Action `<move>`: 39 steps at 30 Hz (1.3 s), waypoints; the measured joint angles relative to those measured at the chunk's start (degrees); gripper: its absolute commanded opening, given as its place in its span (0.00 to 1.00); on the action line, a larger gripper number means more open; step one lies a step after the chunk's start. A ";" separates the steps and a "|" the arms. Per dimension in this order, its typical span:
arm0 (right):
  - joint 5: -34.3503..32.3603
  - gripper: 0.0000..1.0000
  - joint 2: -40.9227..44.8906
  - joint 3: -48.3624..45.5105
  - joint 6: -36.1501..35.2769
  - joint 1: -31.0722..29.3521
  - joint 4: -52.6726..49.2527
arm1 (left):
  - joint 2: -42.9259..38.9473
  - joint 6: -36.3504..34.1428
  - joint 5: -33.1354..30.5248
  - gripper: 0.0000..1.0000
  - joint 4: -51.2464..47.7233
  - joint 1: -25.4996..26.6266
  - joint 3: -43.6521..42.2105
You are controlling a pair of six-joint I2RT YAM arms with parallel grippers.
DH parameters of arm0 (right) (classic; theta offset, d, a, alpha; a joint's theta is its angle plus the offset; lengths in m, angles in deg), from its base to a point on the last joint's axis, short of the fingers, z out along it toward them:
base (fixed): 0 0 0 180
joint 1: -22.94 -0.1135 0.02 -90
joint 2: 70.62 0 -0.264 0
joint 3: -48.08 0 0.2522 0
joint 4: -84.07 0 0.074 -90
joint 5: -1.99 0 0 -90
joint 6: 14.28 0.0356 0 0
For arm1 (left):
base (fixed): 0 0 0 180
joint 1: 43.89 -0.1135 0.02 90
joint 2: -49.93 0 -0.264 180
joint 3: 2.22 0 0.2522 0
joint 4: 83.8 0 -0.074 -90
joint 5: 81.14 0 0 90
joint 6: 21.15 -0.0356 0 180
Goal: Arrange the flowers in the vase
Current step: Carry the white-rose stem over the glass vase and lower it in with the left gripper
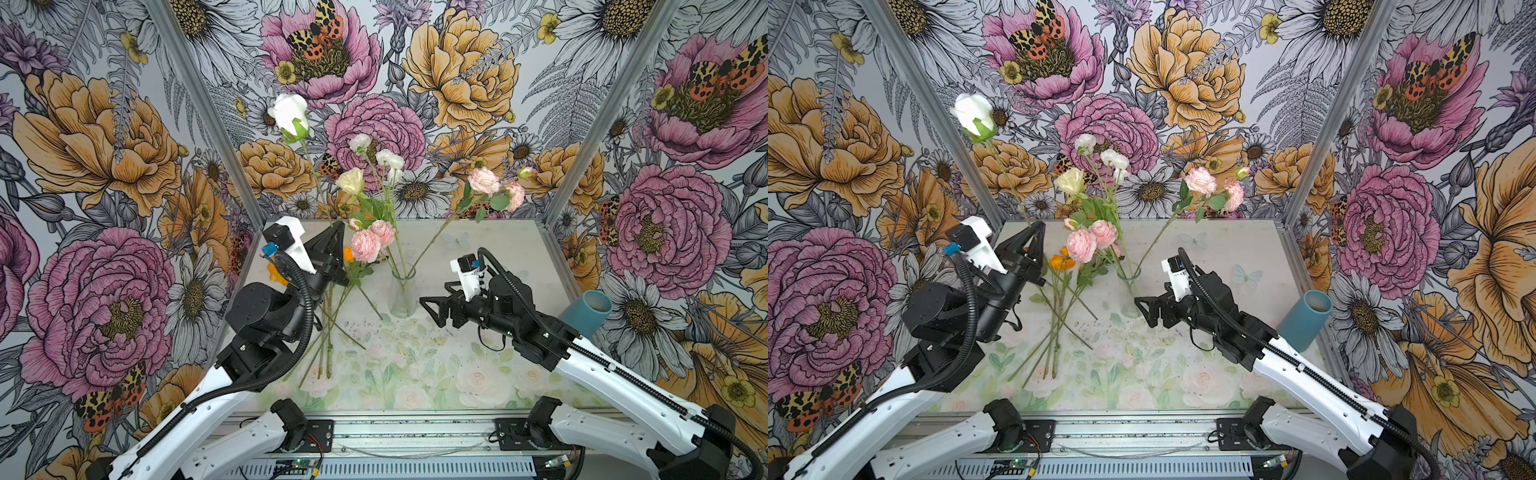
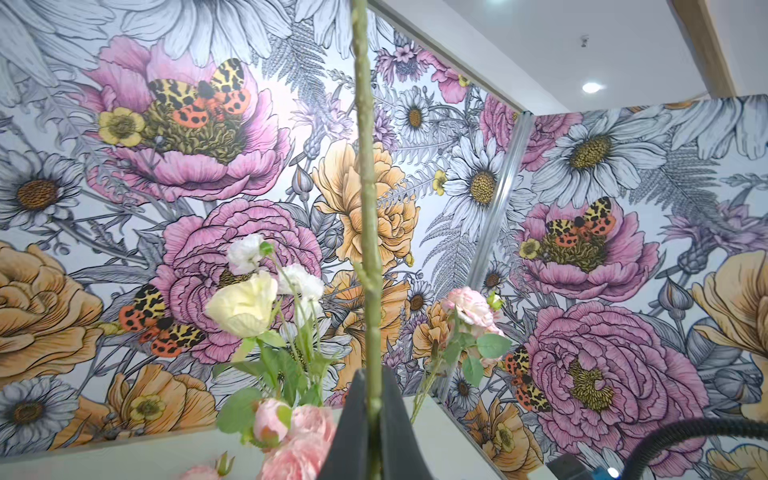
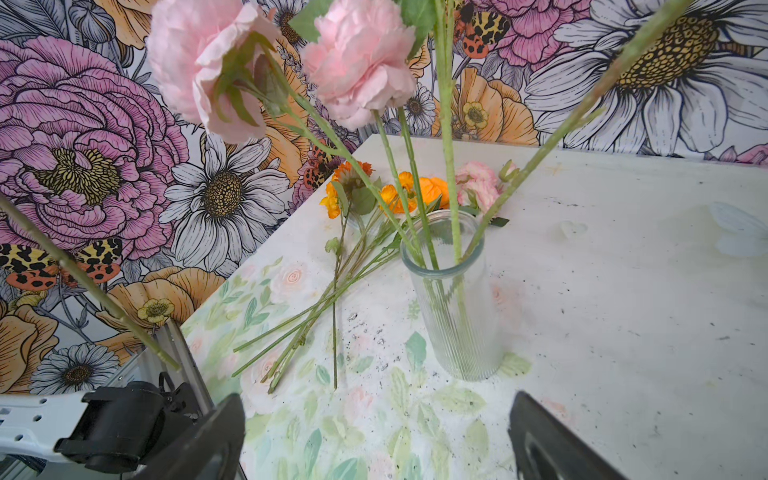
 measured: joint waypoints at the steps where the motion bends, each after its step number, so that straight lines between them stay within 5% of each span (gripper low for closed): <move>1: -0.02 0.99 0.13 0.00 0.00 0.00 -0.02 | 2.40 -1.66 0.44 0.00 2.56 1.33 0.07; 13: -0.02 0.99 1.79 -2.75 -0.02 1.16 -0.70 | 23.54 -18.01 2.43 0.00 23.41 4.55 1.79; 39: 1.03 0.99 0.50 -2.82 -0.44 3.39 -1.11 | 32.96 -15.78 3.17 0.00 28.76 -1.73 4.83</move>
